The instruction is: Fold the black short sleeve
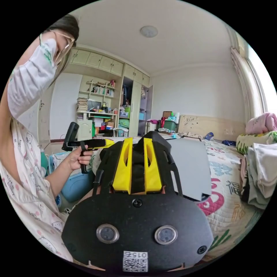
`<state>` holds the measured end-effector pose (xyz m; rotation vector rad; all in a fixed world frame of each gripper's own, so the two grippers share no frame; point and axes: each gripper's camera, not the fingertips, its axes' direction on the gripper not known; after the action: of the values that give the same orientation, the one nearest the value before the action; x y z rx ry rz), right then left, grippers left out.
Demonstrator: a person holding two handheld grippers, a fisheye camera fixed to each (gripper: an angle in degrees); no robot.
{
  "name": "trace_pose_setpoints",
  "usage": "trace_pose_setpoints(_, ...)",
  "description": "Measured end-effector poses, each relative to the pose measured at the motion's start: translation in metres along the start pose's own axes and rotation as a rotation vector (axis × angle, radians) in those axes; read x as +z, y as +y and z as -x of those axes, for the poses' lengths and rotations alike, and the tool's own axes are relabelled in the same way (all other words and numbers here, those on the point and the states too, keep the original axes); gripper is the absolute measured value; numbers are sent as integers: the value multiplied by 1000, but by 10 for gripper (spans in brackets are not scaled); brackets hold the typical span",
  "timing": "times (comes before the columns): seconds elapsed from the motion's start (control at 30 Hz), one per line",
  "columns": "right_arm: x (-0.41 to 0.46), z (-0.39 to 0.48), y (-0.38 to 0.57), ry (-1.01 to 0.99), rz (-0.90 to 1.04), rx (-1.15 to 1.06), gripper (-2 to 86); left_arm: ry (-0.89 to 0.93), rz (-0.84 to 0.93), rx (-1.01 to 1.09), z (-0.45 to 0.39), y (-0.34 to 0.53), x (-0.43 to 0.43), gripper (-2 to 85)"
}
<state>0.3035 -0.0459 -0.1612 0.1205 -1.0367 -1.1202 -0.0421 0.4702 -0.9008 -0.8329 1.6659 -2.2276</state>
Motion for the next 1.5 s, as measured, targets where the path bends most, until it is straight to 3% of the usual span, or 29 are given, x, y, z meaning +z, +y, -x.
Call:
trace_pose_setpoints(0.23, 37, 14, 9, 7, 68, -30, 90, 77, -34, -198, -1, 68, 76, 133)
trace_pose_setpoints(0.37, 52, 21, 5, 31, 106, -102, 88, 85, -62, -205, -19, 107, 97, 133)
trace_pose_setpoints(0.53, 115, 59, -7, 164, 282, -365, 117, 140, -84, -255, -30, 155, 120, 125)
trace_pose_setpoints(0.67, 155, 56, -4, 233, 382, -371, 108, 138, -96, -260, -45, 184, 132, 119)
trace_pose_setpoints(0.77, 152, 37, -4, 266, 348, -294, 76, 129, -109, -257, -56, 206, 142, 111)
trace_pose_setpoints(0.9, 94, -17, -13, 302, 165, -45, 3, 132, -108, -248, -66, 226, 158, 100)
trace_pose_setpoints(1.03, 5, -95, 4, 214, -53, 329, -5, 118, -85, -210, -78, 236, 177, 88)
trace_pose_setpoints(1.2, -42, -152, 55, 207, -172, 641, 1, 154, -39, -141, -117, 233, 208, 88)
trace_pose_setpoints(1.37, -56, -156, 76, 312, -163, 676, 10, 292, 46, -90, -179, 245, 288, 89)
trace_pose_setpoints(1.5, -58, -143, 66, 309, -86, 527, 41, 377, 125, -38, -233, 260, 361, 92)
